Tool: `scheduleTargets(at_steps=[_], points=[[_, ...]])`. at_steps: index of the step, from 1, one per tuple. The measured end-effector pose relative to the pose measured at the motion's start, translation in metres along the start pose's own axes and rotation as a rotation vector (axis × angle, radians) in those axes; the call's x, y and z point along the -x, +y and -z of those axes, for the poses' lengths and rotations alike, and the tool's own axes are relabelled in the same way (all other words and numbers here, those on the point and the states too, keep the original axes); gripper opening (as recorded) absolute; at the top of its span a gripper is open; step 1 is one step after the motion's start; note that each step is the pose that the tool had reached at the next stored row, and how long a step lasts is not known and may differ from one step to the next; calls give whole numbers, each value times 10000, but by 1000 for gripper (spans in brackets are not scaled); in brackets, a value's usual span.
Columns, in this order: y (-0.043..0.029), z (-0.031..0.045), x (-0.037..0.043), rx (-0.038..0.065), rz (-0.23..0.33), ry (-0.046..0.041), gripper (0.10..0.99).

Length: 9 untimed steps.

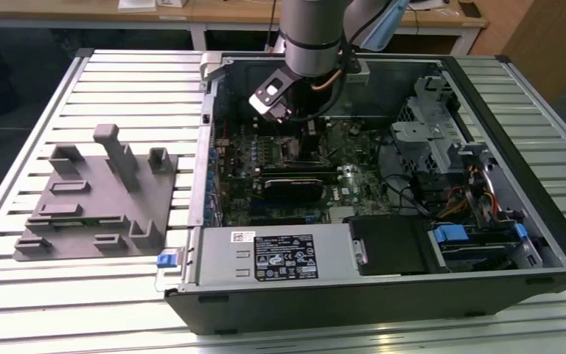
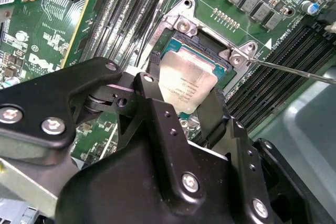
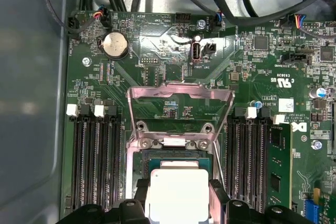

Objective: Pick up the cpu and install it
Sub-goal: 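Place the cpu into insertion slot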

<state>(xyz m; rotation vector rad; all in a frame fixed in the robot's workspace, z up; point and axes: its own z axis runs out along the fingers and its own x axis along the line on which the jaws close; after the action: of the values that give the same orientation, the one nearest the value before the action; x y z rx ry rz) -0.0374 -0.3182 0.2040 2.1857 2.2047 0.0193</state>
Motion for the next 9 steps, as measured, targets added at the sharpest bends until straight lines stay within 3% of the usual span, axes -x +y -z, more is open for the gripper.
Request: scheduleTargets(at_steps=[9], points=[[3,-46,-14,-1,-2,-1,533]])
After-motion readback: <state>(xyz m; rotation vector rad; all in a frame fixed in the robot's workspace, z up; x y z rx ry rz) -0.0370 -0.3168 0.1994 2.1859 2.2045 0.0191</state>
